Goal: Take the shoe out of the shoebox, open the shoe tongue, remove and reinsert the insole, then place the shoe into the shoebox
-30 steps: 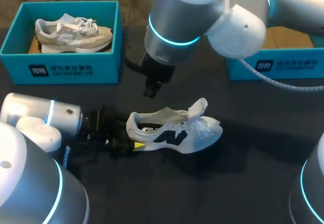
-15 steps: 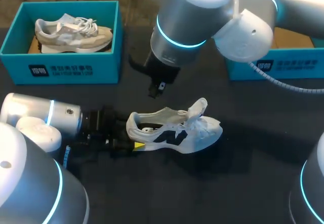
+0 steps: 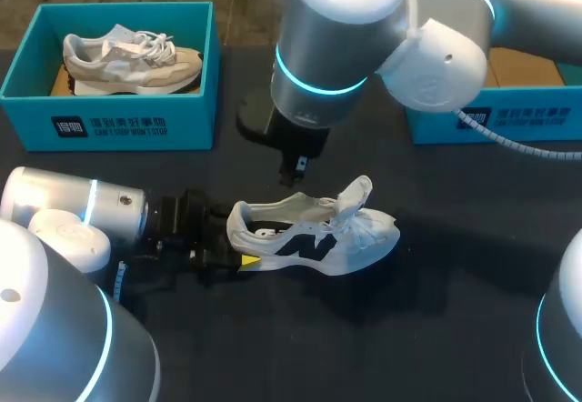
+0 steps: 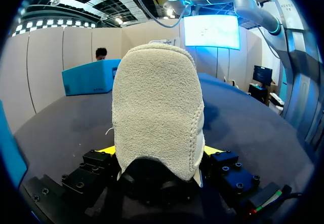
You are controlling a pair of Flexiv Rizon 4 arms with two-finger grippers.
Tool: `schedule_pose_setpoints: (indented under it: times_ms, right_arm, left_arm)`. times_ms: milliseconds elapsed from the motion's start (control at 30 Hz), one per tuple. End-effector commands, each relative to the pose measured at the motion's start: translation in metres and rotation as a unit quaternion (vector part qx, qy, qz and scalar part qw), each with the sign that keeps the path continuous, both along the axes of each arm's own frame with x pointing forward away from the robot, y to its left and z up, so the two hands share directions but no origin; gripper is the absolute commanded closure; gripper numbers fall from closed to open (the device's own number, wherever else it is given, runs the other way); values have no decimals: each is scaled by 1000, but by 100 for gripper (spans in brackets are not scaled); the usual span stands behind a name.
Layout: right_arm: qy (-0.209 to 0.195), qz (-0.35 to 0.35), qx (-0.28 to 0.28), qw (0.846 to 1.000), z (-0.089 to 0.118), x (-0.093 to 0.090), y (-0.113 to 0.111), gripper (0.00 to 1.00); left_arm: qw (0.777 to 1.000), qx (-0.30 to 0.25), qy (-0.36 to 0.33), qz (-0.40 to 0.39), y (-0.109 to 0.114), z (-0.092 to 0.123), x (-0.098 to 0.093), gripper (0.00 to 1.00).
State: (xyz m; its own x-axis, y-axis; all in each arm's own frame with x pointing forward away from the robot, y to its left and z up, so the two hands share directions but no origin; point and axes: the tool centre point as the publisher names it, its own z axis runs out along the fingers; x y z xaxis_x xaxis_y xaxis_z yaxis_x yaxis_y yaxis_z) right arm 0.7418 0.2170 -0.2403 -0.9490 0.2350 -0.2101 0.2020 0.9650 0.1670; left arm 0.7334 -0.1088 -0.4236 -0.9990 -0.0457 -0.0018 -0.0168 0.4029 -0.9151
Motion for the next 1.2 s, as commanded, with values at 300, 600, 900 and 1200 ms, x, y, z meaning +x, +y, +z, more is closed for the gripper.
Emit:
schedule_pose_setpoints:
  times_ms: [300,600,900,1200]
  right_arm:
    - [-29,118,-95,988,-25,-1,3,100]
    - [15,166,-113,980,-52,0,12,100]
    - [45,151,-107,982,-57,-3,11,100]
    - [54,164,-108,979,-61,0,12,100]
  left_arm:
    - [1000,1,1,-1,0,-1,2,100]
    - [1000,1,1,-1,0,-1,2,100]
    - [1000,1,1,-1,0,-1,2,100]
    - [1000,1,1,-1,0,-1,2,100]
